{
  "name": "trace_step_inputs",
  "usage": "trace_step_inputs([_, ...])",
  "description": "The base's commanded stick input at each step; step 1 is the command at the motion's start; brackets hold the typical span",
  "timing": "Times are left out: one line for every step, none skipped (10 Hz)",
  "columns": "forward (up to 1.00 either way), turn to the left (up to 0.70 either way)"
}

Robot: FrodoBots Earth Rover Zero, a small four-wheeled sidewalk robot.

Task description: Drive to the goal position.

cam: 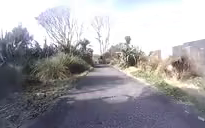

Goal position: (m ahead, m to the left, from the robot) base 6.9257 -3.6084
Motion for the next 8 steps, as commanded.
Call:
trace_step_inputs([0.45, -0.05])
trace_step_inputs([0.45, -0.1])
trace_step_inputs([0.45, -0.15])
trace_step_inputs([0.45, -0.21])
trace_step_inputs([0.45, -0.26])
trace_step_inputs([0.45, -0.27])
trace_step_inputs([0.45, -0.27])
trace_step_inputs([0.45, -0.27])
